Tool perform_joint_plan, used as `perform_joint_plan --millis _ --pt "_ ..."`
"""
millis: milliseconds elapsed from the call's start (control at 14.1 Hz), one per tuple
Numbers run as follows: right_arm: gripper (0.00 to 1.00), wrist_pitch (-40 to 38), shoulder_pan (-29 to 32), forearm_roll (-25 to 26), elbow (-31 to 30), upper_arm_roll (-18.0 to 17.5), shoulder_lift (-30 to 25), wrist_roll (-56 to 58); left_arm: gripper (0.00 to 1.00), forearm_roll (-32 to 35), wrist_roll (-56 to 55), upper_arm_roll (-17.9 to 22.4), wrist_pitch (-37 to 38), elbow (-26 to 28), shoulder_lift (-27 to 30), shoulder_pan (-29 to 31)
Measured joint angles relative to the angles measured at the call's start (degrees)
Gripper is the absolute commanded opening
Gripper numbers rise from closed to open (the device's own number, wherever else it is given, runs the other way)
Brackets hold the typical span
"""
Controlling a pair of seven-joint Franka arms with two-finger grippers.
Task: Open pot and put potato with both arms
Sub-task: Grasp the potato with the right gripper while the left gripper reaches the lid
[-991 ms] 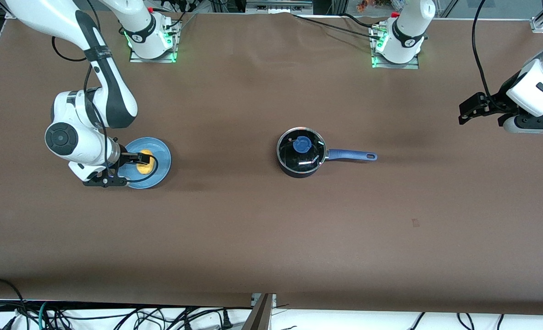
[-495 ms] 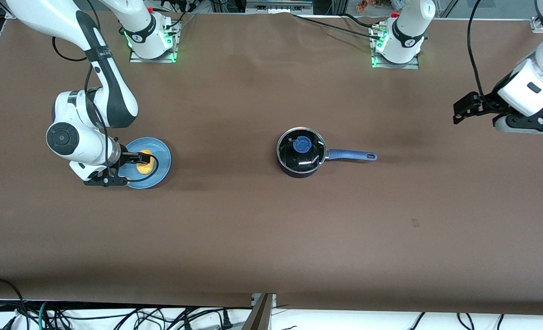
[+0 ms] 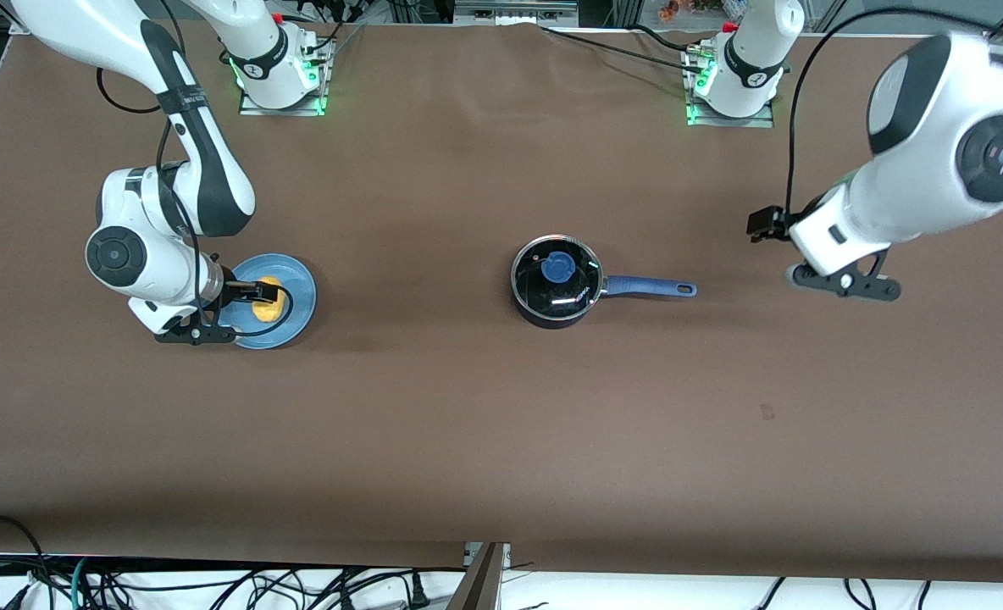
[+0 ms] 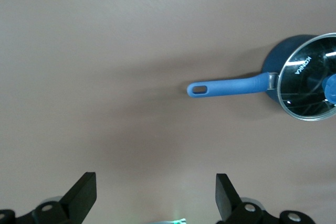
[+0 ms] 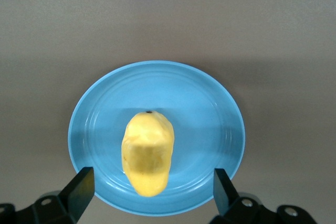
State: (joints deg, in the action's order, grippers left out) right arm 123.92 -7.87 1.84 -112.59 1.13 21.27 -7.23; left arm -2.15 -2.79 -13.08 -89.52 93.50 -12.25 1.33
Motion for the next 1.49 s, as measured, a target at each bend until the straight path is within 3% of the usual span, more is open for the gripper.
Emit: perform_joint_plan --millis 283,566,849,1132,1486 --pt "1.00 0.3 0.0 0.0 -0.3 0.0 0.0 0.0 1.00 -4.4 -14.8 -1.2 -0.7 -0.7 -2.9 -5.8" --pt "1.00 2.0 0.0 0.0 -1.9 0.0 0.1 0.0 1.00 -4.7 -26.4 -1.6 -12.0 -0.7 -9.0 -16.5" --pt "1.00 7.1 0.0 0.0 -6.4 0.0 0.2 0.0 1.00 -4.7 -31.3 -1.6 -18.7 -0.7 -15.8 -23.5" --pt "1.00 8.6 0.0 0.0 -8.0 0.1 0.3 0.0 1.00 -4.7 -32.0 -1.5 -21.7 -0.7 -19.5 -26.2" --pt "1.00 11.9 0.0 0.0 -8.2 0.1 2.1 0.0 1.00 -2.0 -32.0 -1.2 -22.8 -1.0 -20.4 -26.7"
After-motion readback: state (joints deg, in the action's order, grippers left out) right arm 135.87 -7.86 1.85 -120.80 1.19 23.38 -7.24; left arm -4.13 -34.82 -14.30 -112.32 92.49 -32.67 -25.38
